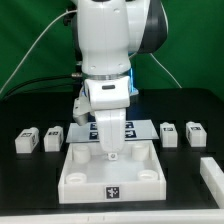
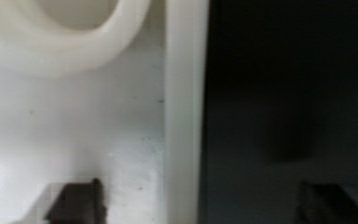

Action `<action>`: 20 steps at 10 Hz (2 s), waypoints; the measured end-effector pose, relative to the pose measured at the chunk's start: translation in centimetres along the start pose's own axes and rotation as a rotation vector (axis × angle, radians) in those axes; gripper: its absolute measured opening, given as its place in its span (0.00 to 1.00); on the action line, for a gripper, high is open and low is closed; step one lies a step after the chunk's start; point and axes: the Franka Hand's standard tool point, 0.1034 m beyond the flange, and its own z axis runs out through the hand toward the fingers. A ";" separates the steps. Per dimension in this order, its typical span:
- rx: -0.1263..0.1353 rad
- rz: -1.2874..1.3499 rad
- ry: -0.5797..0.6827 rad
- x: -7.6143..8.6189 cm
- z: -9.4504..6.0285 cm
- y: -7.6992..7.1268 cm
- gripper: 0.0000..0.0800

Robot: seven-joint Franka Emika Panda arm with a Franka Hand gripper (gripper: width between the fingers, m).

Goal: Assemble one leg

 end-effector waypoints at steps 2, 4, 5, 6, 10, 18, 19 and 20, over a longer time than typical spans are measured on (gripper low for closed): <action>0.000 0.000 0.000 0.0 0.0 0.0 0.46; -0.003 0.001 0.000 0.0 0.0 0.1 0.08; -0.010 0.001 0.000 0.0 -0.1 0.2 0.08; -0.012 0.001 0.000 0.0 -0.1 0.3 0.08; -0.017 0.001 0.000 0.0 -0.2 0.4 0.08; -0.087 0.052 0.037 5.8 -0.4 6.9 0.08; -0.096 0.061 0.042 6.3 -0.4 7.7 0.08; -0.082 0.059 0.040 6.4 -0.2 7.9 0.07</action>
Offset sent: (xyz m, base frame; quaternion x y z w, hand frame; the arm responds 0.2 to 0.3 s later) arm 0.0000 0.0000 0.0000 0.0000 0.0000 0.0000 1.0000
